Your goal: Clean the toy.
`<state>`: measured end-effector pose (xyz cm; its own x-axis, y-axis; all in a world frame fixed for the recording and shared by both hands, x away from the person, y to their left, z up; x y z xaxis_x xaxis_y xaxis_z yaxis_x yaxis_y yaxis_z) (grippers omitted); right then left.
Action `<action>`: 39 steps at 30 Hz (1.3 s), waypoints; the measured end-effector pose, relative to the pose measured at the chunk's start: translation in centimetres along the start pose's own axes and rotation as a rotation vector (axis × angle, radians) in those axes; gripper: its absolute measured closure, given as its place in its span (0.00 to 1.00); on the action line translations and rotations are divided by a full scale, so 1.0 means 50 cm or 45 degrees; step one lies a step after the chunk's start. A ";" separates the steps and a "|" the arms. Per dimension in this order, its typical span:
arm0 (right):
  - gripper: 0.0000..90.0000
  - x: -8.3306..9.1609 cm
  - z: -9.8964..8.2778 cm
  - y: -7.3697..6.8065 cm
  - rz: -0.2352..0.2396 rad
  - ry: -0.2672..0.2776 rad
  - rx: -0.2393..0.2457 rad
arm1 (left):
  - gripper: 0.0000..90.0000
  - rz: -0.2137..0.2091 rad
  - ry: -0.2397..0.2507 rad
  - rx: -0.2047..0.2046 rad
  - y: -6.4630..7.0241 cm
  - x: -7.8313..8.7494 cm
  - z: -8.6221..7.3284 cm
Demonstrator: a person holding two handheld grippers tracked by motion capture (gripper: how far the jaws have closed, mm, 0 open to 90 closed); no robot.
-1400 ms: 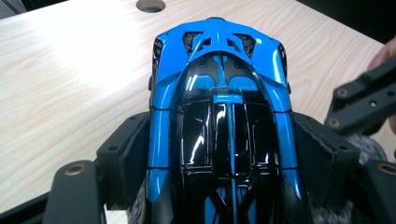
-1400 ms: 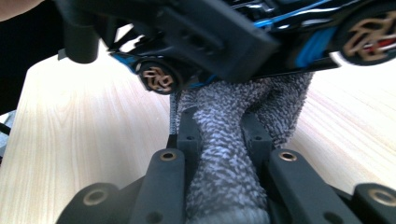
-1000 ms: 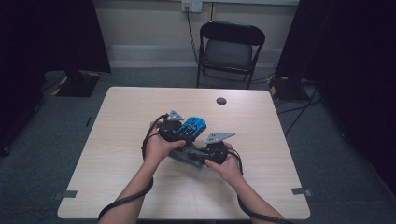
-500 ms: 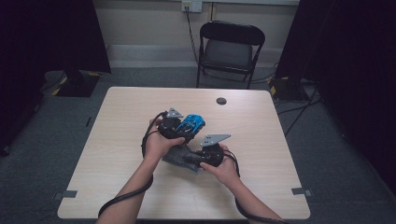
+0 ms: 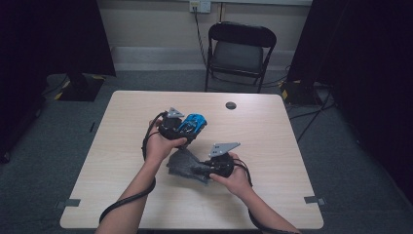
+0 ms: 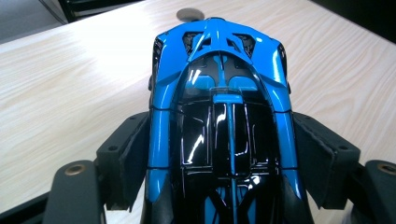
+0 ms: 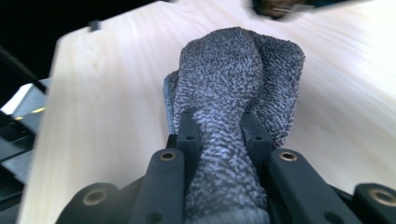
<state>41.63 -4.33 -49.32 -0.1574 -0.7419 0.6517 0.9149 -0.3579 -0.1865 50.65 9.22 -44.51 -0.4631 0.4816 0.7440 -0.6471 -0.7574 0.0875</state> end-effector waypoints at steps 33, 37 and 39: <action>0.65 0.197 -0.182 0.278 -0.596 -0.004 -0.456 | 0.29 0.164 -0.230 0.159 -0.127 -0.035 -0.209; 0.57 0.196 -0.183 0.281 -0.590 -0.019 -0.456 | 0.29 0.167 -0.242 0.144 -0.129 -0.035 -0.210; 0.50 0.195 -0.181 0.279 -0.583 -0.008 -0.450 | 0.28 0.164 -0.246 0.142 -0.128 -0.035 -0.210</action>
<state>49.50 -21.72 -52.22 -0.5049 -0.4637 0.7281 0.5742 -0.8102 -0.1177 49.26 17.86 -53.31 -0.4060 0.2927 0.8658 -0.5142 -0.8563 0.0483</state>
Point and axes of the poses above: each handheld gripper's, and its own axes: x roughly backward along the jaws, z roughly out of its top, y roughly to its right, the point moved 6 cm from there along -x, roughly forward along the jaws, and after that the axes turned 10 degrees about -y, right-handed, at the moved point
